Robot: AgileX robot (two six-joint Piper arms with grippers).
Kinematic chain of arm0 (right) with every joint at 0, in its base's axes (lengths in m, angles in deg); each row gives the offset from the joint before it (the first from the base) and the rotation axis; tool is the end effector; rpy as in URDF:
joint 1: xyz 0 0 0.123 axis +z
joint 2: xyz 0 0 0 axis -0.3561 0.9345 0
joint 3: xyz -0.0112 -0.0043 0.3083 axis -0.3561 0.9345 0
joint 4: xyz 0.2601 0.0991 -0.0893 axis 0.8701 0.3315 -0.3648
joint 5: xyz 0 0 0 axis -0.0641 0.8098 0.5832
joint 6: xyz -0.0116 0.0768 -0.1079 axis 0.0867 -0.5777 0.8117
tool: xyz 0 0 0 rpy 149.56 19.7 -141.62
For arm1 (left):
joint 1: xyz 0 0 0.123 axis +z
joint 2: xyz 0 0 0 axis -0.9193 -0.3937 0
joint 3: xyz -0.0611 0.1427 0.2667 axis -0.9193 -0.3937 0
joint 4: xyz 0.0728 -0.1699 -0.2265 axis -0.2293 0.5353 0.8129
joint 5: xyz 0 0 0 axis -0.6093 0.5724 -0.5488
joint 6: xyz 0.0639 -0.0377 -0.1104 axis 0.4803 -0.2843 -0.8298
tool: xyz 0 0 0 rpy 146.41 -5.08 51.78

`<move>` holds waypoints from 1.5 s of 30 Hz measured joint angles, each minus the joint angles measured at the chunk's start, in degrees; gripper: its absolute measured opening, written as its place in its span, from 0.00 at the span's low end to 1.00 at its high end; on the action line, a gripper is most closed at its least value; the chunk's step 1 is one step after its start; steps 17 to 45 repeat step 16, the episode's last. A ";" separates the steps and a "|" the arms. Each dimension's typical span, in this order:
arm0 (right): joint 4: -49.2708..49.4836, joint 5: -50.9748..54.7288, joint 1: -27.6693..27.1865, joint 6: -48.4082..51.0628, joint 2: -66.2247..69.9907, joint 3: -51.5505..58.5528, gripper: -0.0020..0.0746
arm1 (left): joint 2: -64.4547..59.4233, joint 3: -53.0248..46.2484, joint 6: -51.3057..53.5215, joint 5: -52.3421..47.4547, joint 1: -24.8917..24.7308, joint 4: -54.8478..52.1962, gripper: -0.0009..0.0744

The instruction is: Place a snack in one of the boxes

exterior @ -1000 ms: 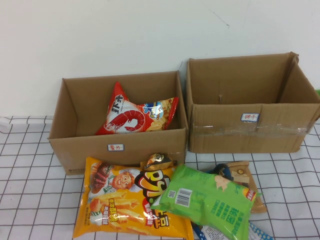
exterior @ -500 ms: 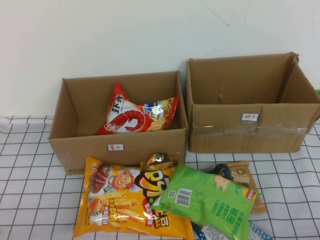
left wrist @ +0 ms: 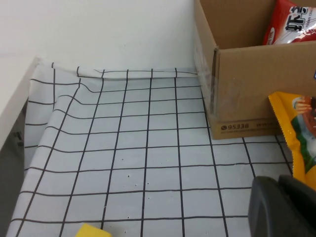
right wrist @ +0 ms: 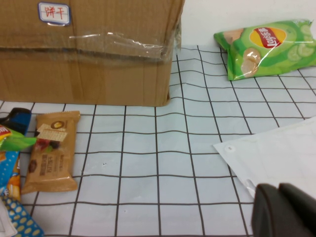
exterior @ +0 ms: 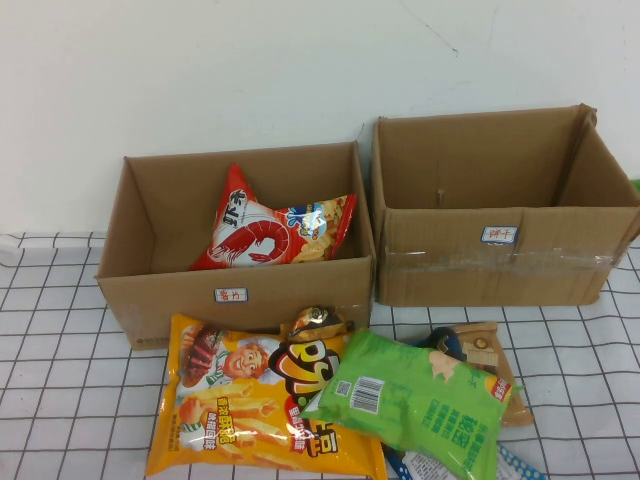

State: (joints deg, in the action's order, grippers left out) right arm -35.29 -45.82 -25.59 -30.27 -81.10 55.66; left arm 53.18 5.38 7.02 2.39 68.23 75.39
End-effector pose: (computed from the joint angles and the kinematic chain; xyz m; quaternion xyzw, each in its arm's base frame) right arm 0.1110 -0.0065 0.1616 -0.0078 0.7973 -0.0427 0.6020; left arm 0.1123 -0.0008 0.1662 0.0050 0.7871 0.0022 0.6168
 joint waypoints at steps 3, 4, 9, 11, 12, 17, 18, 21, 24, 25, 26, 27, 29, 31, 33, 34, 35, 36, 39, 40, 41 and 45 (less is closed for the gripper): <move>0.00 0.02 0.00 0.00 0.00 0.00 0.02 | 0.00 0.00 0.15 0.00 -0.12 0.00 0.01; 0.00 0.02 0.00 0.00 0.00 0.00 0.03 | 0.00 0.00 0.29 0.00 -0.12 0.00 0.01; 0.00 0.02 0.00 0.00 0.00 0.00 0.02 | 0.00 0.00 0.38 -0.03 -0.12 0.00 0.01; 0.00 0.02 0.00 0.00 0.00 0.00 0.02 | 0.00 0.00 0.38 -0.03 -0.12 0.00 0.01; 0.00 0.02 0.00 0.00 0.00 0.00 0.02 | 0.00 0.00 0.38 -0.03 -0.12 0.00 0.01; 0.00 0.02 0.00 0.04 0.00 0.00 0.02 | 0.00 0.00 0.38 -0.03 -0.12 0.00 0.01; 0.00 0.02 0.00 0.04 0.00 0.00 0.02 | 0.00 0.00 0.38 -0.03 -0.12 0.00 0.01; 0.00 0.02 0.00 0.04 0.00 0.00 0.02 | 0.00 0.00 0.38 -0.03 -0.12 0.00 0.01; 0.00 0.02 0.00 0.04 0.00 0.00 0.02 | 0.00 0.00 0.38 -0.03 -0.12 0.00 0.01; 0.00 0.02 0.00 0.04 0.00 0.00 0.02 | 0.00 0.00 0.38 -0.03 -0.12 0.00 0.01; 0.00 0.02 0.00 0.04 0.00 0.00 0.02 | 0.00 0.00 0.38 -0.03 -0.12 0.00 0.01; 0.00 0.02 0.00 0.04 0.00 0.00 0.02 | 0.00 0.00 0.38 -0.03 -0.12 0.00 0.01; 0.00 0.02 0.00 0.04 0.00 0.00 0.02 | 0.00 0.00 0.38 -0.03 -0.12 0.00 0.01; 0.00 0.02 0.00 0.04 0.00 0.00 0.02 | 0.00 0.00 0.38 -0.03 -0.12 0.00 0.01; 0.00 0.02 0.00 0.04 0.00 0.00 0.02 | 0.00 0.00 0.38 -0.03 -0.12 0.00 0.01; 0.00 0.02 0.00 0.04 0.00 0.00 0.02 | 0.00 0.00 0.38 -0.03 -0.12 0.00 0.01; 0.00 0.02 0.00 0.04 0.00 0.00 0.02 | 0.00 0.00 0.38 -0.03 -0.12 0.00 0.01; 0.00 0.02 0.00 0.04 0.00 0.00 0.02 | 0.00 0.00 0.38 -0.03 -0.12 0.00 0.01; 0.00 0.02 0.00 0.04 0.00 0.00 0.02 | 0.00 0.00 0.38 -0.03 -0.12 0.00 0.01; 0.00 0.02 0.00 0.04 0.00 0.00 0.02 | 0.00 0.00 0.38 -0.03 -0.12 0.00 0.01; 0.00 0.02 0.00 0.04 0.00 0.00 0.02 | 0.00 0.00 0.38 -0.03 -0.12 0.00 0.01; 0.00 0.02 0.00 0.04 0.00 0.00 0.02 | 0.00 0.00 0.38 -0.03 -0.12 0.00 0.01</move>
